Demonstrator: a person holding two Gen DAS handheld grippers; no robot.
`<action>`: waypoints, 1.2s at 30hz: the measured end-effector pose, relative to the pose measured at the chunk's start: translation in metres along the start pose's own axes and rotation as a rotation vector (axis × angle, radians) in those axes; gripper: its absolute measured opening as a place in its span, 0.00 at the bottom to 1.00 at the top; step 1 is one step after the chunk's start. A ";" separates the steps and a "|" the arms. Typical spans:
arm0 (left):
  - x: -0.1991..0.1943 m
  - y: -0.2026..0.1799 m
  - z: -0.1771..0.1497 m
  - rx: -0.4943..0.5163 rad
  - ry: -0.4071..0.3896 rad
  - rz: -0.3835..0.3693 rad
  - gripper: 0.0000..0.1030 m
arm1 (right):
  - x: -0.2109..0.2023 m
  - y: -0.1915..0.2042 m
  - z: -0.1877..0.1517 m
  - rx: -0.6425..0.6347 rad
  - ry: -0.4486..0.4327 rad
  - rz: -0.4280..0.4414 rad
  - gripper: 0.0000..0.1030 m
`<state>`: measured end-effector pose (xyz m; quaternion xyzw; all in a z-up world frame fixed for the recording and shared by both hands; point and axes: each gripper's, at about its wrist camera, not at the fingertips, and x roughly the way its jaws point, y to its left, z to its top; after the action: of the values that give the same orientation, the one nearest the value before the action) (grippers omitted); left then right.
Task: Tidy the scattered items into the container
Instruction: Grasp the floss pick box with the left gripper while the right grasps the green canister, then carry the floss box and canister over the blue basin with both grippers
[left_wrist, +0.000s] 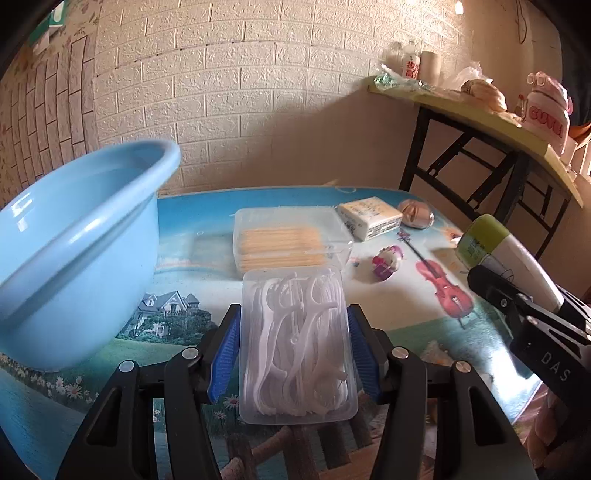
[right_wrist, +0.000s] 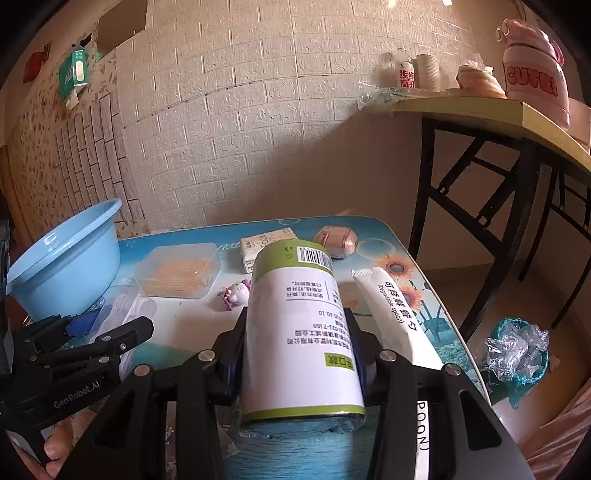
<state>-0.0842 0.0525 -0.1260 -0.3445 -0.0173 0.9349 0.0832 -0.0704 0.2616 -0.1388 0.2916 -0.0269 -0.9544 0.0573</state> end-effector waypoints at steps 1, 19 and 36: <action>-0.004 -0.001 0.002 0.002 -0.013 -0.006 0.52 | -0.003 0.001 0.002 0.001 0.001 0.000 0.44; -0.084 0.007 0.026 -0.016 -0.196 -0.061 0.52 | -0.060 0.022 0.028 0.004 -0.037 -0.003 0.44; -0.190 0.058 0.077 -0.042 -0.437 0.027 0.52 | -0.117 0.074 0.088 -0.077 -0.165 0.070 0.44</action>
<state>0.0000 -0.0348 0.0497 -0.1354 -0.0499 0.9878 0.0577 -0.0161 0.2049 0.0049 0.2085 -0.0049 -0.9730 0.0992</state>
